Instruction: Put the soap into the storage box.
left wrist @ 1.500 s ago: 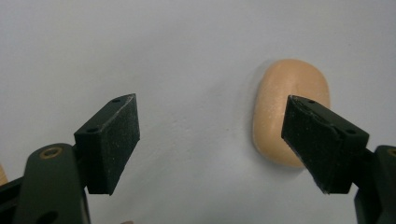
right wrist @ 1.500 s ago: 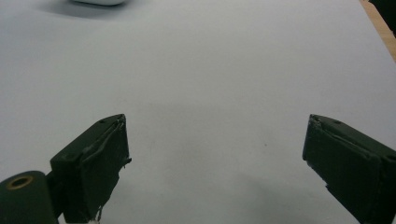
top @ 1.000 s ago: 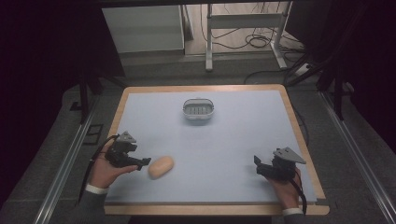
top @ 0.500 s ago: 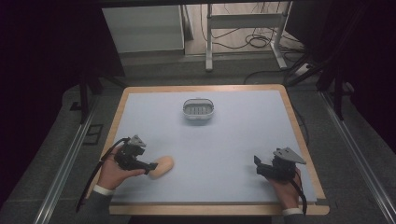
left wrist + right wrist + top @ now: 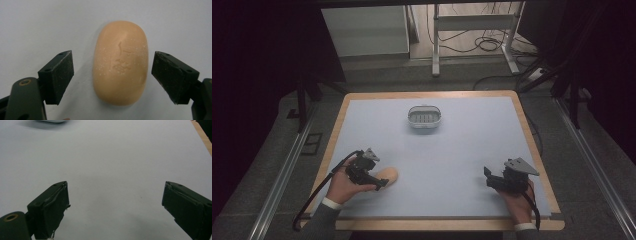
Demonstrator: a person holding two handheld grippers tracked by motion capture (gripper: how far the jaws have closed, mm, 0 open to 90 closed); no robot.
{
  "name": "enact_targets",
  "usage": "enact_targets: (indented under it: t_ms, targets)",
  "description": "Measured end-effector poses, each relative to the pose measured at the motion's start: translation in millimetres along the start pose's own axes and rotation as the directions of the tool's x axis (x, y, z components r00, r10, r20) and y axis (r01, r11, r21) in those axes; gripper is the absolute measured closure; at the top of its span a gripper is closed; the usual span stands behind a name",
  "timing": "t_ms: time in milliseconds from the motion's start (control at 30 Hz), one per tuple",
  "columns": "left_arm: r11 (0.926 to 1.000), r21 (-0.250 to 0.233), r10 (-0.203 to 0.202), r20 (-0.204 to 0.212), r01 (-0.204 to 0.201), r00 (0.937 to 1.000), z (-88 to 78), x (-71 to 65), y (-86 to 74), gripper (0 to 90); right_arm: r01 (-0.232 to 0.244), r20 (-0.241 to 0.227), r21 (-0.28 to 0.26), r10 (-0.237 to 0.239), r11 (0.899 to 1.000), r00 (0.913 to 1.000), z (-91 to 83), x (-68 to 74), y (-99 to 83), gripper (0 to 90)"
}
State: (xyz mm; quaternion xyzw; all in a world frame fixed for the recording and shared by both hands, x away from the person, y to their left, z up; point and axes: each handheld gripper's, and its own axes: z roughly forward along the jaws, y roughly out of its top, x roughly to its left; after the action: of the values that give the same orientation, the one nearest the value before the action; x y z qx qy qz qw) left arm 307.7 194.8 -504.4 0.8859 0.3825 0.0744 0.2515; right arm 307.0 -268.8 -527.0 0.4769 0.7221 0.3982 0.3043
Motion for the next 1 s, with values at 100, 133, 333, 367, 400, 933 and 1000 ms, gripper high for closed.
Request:
enact_targets:
  t_ms: [100, 133, 333, 367, 400, 933, 1000]
  targets:
    - [0.9998, 0.018, 0.007, -0.001, -0.007, 1.0000, 4.1, -1.6, 0.5, 18.2, 0.000, 0.001, -0.001, 0.000, 1.000, 1.0000, -0.1, 0.0, 0.0, 7.4]
    - [0.9997, 0.024, 0.011, -0.001, -0.011, 0.9999, 5.7, -2.3, 0.6, 18.2, 0.000, 0.001, -0.001, 0.000, 1.000, 1.0000, -0.1, 0.1, -0.1, 7.4]
    - [0.9988, 0.046, 0.018, 0.004, -0.018, 0.9998, 12.0, -3.9, 2.1, 18.4, 0.001, 0.002, 0.001, -0.001, 1.000, 1.0000, 0.1, 0.1, 0.0, 7.4]
    - [0.9984, 0.053, 0.021, 0.004, -0.021, 0.9998, 13.0, -4.0, 2.5, 18.6, 0.001, 0.002, 0.001, -0.001, 1.000, 1.0000, 0.1, 0.1, 0.0, 7.4]
    - [0.9980, 0.058, 0.023, 0.003, -0.023, 0.9997, 14.2, -4.3, 2.8, 18.9, 0.001, 0.003, 0.002, -0.001, 1.000, 1.0000, 0.1, 0.1, 0.0, 7.4]
    - [0.9953, 0.087, 0.044, -0.010, -0.043, 0.9990, 20.3, -8.5, 5.3, 32.3, 0.000, 0.003, 0.002, 0.000, 1.000, 1.0000, 0.2, -0.1, 0.1, 7.4]
    - [0.9953, 0.087, 0.042, -0.007, -0.041, 0.9991, 20.2, -8.1, 5.4, 32.5, -0.001, 0.004, 0.002, 0.001, 1.000, 1.0000, 0.2, 0.0, 0.1, 7.4]
